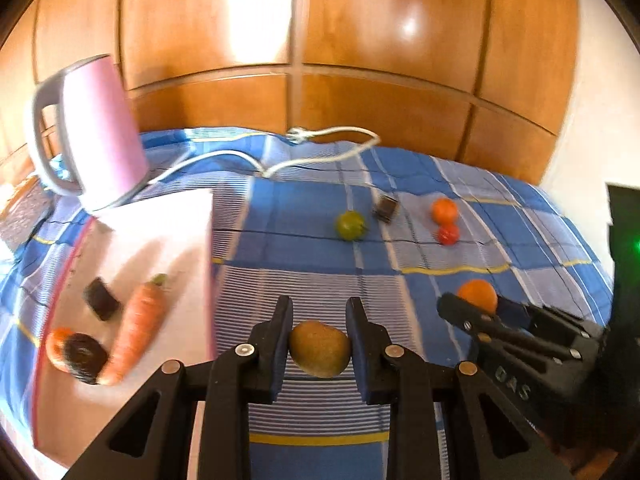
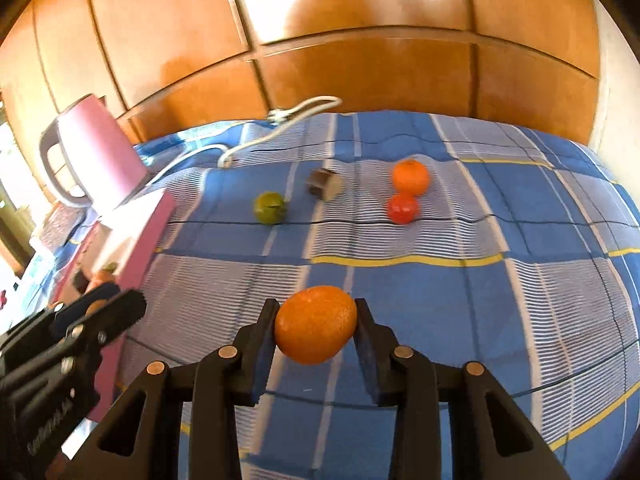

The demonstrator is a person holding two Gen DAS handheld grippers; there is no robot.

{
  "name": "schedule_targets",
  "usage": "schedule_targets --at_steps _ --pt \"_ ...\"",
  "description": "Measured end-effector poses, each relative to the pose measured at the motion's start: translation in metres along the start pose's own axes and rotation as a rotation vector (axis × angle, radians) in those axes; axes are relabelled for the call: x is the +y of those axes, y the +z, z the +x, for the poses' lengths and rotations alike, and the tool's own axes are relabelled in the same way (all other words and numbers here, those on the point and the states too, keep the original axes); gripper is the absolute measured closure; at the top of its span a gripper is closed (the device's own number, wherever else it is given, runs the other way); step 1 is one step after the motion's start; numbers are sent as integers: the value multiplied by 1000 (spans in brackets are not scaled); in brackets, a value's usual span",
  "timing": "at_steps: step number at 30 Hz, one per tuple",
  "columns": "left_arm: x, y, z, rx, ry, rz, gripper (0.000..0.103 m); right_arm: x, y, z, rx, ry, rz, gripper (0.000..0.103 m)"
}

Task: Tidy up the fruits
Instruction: 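Open both tools over the tray to drop the brown fruit and orange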

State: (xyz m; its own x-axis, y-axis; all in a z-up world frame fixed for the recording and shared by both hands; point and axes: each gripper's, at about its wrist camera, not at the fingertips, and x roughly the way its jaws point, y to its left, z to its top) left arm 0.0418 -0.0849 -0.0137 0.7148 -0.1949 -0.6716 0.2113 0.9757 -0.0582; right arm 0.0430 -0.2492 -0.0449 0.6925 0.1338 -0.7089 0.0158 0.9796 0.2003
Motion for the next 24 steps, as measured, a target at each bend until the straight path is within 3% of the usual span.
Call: schedule_targets --at_steps 13,24 --pt "106 9 -21 -29 195 -186 76 89 8 -1 23 183 -148 66" --pt "170 1 -23 -7 222 -315 75 174 5 8 65 322 -326 65"
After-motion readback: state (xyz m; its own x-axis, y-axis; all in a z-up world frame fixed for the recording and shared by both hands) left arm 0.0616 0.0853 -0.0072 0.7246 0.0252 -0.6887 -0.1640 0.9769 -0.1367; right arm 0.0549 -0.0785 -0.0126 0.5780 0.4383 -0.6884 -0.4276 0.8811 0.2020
